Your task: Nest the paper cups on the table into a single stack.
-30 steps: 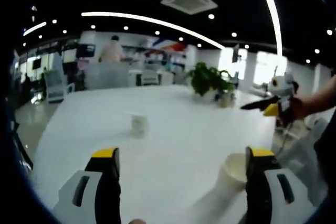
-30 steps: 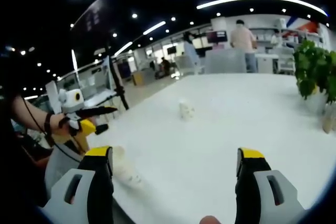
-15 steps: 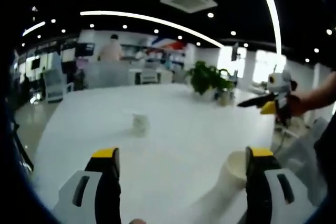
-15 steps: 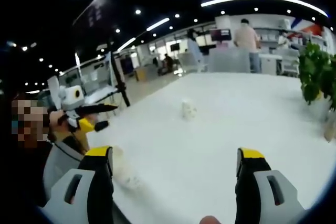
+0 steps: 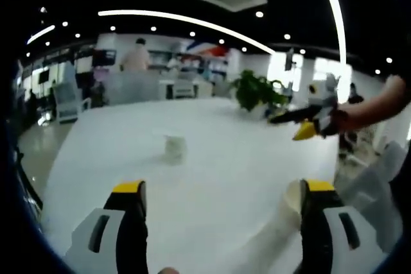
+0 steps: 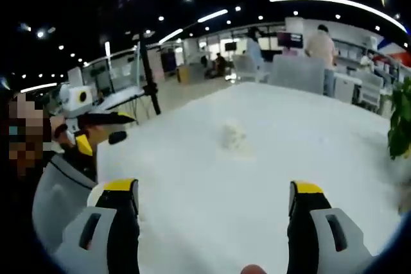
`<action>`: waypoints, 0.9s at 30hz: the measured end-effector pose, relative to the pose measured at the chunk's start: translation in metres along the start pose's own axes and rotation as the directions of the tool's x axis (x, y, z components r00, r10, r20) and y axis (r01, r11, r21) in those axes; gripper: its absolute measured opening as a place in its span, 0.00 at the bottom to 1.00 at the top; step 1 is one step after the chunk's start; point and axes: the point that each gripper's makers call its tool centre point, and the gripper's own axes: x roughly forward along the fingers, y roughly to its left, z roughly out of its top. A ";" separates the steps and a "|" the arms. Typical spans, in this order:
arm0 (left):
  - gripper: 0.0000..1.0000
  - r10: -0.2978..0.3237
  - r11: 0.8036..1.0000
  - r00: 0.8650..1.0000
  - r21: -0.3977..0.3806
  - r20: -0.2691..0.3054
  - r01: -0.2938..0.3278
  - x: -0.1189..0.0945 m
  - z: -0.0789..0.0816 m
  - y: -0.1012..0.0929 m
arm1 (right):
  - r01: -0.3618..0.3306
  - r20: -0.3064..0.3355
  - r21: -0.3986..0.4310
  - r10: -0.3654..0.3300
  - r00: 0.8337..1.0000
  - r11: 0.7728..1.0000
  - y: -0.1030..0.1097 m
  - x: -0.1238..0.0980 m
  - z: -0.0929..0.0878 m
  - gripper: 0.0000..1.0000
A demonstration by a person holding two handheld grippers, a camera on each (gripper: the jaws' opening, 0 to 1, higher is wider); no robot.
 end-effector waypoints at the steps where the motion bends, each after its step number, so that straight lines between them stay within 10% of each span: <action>1: 0.98 0.000 1.000 1.000 -0.002 -0.002 0.000 0.000 0.000 0.000 | -0.003 -0.003 -0.007 0.003 1.000 1.000 -0.001 0.005 0.001 0.96; 16: 0.98 0.010 1.000 1.000 -0.029 -0.011 -0.011 0.000 -0.010 0.005 | -0.076 -0.060 -0.110 0.070 0.996 0.991 -0.016 0.091 0.021 0.90; 27: 0.98 0.036 0.998 0.999 -0.044 -0.019 -0.037 0.008 -0.018 0.015 | -0.061 -0.057 -0.035 0.059 0.997 0.998 -0.043 0.148 0.024 0.83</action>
